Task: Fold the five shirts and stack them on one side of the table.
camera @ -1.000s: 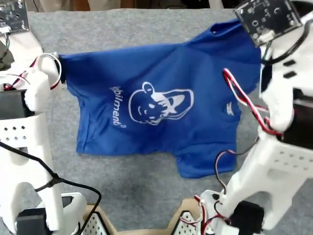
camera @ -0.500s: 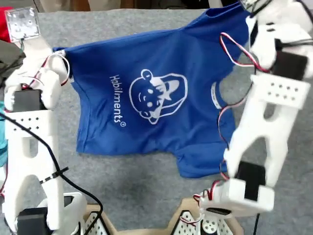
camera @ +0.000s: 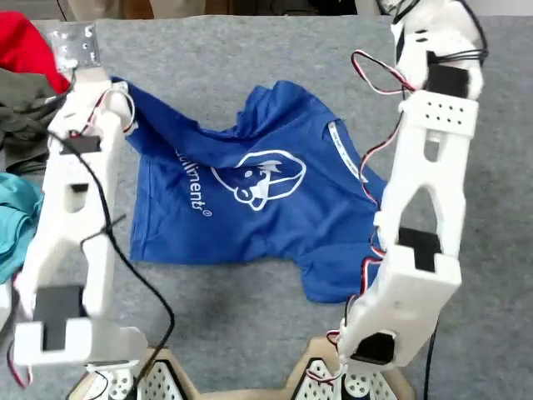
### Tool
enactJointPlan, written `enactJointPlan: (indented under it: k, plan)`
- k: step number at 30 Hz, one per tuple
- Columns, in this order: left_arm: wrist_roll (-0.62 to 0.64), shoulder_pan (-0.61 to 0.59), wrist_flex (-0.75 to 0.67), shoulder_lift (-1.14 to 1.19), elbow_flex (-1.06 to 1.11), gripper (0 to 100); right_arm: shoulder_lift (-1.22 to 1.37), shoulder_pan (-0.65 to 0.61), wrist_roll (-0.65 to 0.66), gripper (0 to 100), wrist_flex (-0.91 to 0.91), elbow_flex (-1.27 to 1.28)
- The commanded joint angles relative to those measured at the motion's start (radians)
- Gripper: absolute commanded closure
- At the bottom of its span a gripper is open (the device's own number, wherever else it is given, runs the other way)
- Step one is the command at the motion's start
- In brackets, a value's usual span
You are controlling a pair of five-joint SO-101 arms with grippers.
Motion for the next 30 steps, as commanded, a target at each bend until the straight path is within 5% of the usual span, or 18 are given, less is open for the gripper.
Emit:
enactJointPlan:
  k: [1,15,19,30]
  plan:
    - [0.005,-0.006,0.064,0.094,-0.175,98,0.041,-0.036,-0.009,99.3,0.04,-0.113]
    - [0.003,0.002,0.311,0.252,-0.33,98,0.503,-0.303,-0.255,96.4,0.428,-0.595]
    - [-0.002,0.0,0.364,0.252,-0.33,98,0.644,-0.337,-0.351,88.2,0.471,-0.716]
    - [0.005,0.002,0.39,0.252,-0.328,98,0.848,-0.366,-0.463,87.9,0.479,-0.771]
